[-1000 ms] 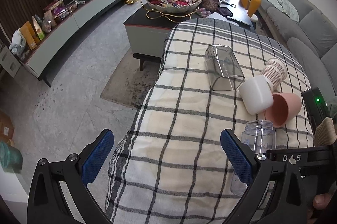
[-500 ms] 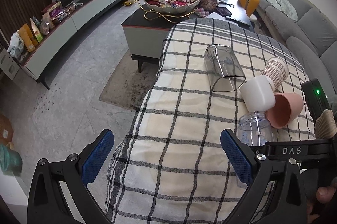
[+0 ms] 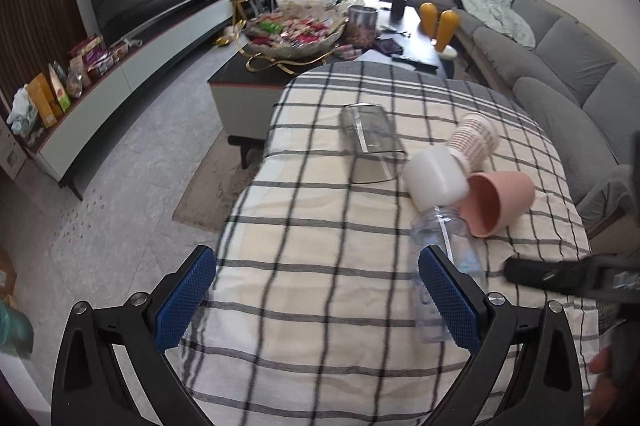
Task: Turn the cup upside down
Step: 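Release the jar from the right gripper while the left gripper closes on it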
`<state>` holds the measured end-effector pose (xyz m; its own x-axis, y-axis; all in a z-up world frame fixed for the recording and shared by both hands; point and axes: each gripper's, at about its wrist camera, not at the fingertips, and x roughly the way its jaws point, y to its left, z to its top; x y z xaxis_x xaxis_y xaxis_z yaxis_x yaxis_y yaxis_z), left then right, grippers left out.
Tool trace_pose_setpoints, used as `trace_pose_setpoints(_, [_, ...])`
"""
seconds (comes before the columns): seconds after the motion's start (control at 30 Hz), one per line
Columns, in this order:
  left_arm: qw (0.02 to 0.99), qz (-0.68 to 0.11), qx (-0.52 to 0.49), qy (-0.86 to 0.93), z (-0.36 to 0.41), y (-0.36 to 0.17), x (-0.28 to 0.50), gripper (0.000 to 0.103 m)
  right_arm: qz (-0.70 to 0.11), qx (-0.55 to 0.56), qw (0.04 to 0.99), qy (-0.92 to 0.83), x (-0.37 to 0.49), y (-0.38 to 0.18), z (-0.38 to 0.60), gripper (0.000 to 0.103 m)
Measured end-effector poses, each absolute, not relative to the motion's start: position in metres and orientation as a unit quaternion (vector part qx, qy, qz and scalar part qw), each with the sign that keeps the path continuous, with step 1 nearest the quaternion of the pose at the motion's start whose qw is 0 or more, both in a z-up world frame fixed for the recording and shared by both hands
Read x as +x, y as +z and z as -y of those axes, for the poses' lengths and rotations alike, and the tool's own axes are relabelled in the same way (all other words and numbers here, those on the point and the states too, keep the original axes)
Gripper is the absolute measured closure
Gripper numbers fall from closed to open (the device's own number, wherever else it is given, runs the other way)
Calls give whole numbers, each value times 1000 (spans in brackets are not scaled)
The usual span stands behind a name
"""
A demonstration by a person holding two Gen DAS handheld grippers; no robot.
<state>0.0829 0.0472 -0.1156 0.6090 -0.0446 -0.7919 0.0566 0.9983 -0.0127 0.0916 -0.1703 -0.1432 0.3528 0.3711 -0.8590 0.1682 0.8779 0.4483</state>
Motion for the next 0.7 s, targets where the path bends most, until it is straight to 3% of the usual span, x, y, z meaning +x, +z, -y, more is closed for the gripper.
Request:
trace_pose_setpoints(0.23, [936,-348,10,-50,0,-123,47,0,-421,128,896,-65,29,-98,212,16])
trace_pose_setpoints(0.4, [944,-325,15,-53,21,-143,44,0,-344,81,929,-111,1,-93,223,10])
trace_pose_setpoints(0.7, [944,-325,13,-53,50,-189,46,0,-330,84,930,-140,-13,-106,244,9])
